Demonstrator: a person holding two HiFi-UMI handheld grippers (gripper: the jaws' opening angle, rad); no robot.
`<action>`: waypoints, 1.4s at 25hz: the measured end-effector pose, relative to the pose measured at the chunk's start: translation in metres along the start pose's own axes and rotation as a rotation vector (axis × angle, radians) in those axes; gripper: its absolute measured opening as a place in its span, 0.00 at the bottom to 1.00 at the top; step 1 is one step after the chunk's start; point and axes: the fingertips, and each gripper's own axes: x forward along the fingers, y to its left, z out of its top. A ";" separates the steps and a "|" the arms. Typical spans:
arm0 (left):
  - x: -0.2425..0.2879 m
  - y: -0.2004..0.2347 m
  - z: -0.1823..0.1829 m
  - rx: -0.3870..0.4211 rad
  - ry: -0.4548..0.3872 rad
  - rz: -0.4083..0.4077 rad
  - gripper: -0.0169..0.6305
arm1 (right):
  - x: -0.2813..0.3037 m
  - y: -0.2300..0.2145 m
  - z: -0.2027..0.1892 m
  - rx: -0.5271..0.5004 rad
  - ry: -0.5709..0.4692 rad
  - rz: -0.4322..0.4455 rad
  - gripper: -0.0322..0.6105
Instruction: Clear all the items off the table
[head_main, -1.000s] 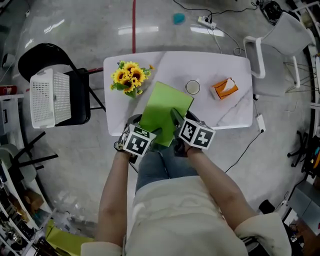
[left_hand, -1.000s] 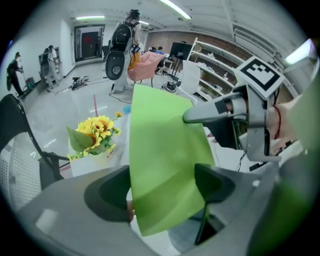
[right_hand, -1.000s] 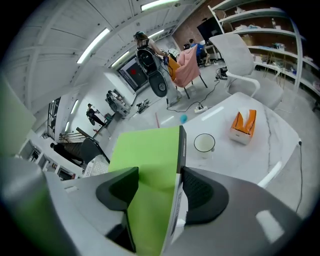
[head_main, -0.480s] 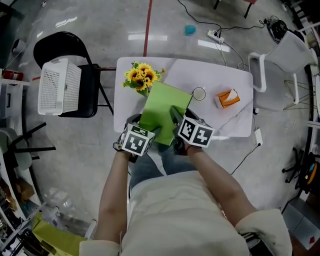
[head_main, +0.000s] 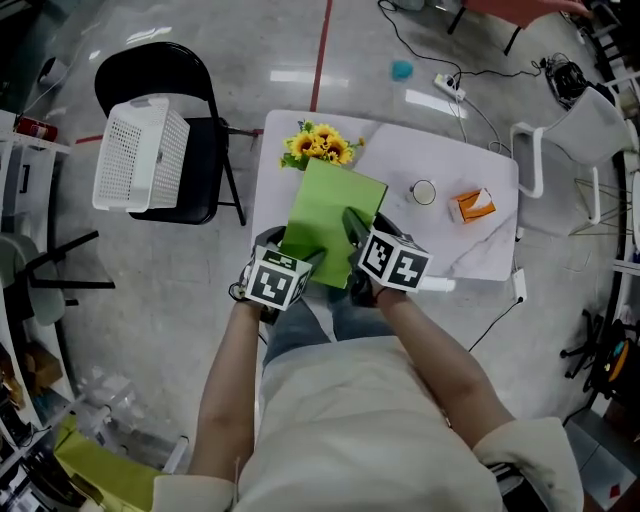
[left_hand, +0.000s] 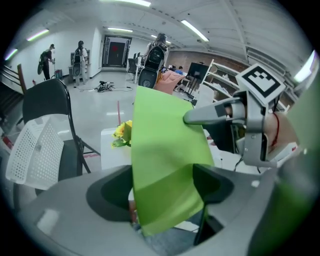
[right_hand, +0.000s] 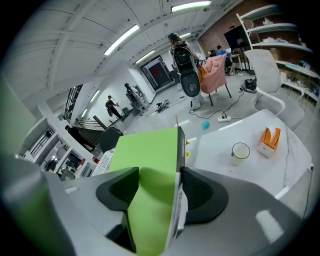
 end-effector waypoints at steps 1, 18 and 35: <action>-0.005 0.006 -0.003 -0.005 -0.002 0.000 0.62 | 0.002 0.008 -0.002 -0.002 0.000 0.000 0.47; -0.094 0.125 -0.045 -0.119 -0.082 0.043 0.59 | 0.045 0.161 -0.023 -0.082 -0.006 0.053 0.47; -0.168 0.232 -0.101 -0.204 -0.140 0.098 0.58 | 0.091 0.296 -0.062 -0.149 0.003 0.108 0.46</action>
